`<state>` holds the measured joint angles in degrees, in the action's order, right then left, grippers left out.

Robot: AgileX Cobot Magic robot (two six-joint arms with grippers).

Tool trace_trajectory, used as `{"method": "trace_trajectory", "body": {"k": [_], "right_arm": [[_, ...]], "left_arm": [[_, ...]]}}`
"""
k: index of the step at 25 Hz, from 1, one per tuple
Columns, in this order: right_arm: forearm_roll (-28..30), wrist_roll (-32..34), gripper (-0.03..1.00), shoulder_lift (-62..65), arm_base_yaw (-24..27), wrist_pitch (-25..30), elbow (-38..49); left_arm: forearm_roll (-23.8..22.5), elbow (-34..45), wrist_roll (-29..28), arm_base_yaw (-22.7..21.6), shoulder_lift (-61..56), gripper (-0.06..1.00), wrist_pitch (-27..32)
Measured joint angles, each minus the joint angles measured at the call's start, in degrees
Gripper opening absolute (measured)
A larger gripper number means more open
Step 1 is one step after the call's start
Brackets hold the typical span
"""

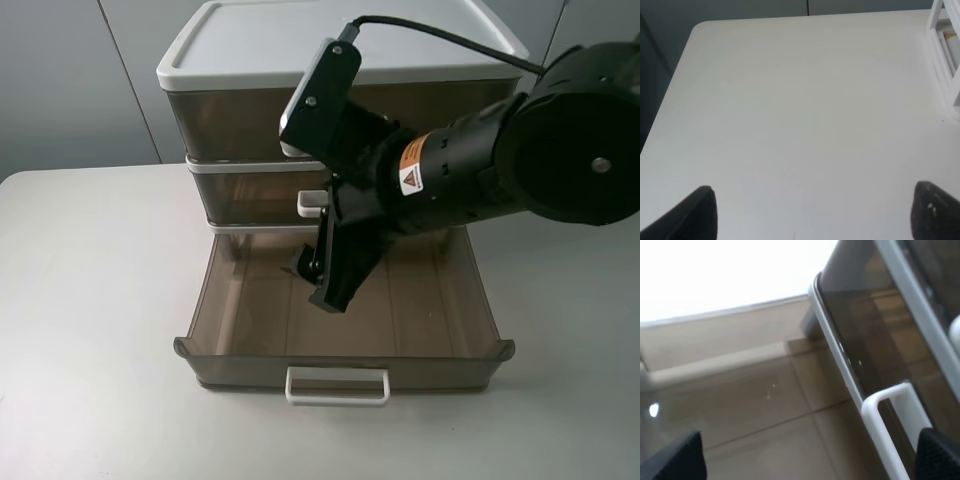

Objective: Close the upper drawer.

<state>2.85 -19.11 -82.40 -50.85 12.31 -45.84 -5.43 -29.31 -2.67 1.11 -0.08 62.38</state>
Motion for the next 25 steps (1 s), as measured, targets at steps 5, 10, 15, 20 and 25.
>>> {"method": "trace_trajectory", "body": {"k": [5,10,15,20,25], "right_arm": [[-3.9,0.5,0.63,12.0,-0.4,13.8,0.0],[-4.4,2.0,0.63,25.3,-0.4,28.1,1.3],[-4.5,5.2,0.63,41.3,-0.4,35.6,6.1],[-4.5,10.5,0.63,56.4,-0.4,43.0,11.9],[-4.5,13.5,0.63,67.1,-0.4,49.2,15.0]], "left_arm": [[0.0,0.0,0.0,0.0,0.0,0.74,0.0],[0.0,0.0,0.0,0.0,0.0,0.74,0.0],[0.0,0.0,0.0,0.0,0.0,0.74,0.0],[0.0,0.0,0.0,0.0,0.0,0.74,0.0],[0.0,0.0,0.0,0.0,0.0,0.74,0.0]]}}
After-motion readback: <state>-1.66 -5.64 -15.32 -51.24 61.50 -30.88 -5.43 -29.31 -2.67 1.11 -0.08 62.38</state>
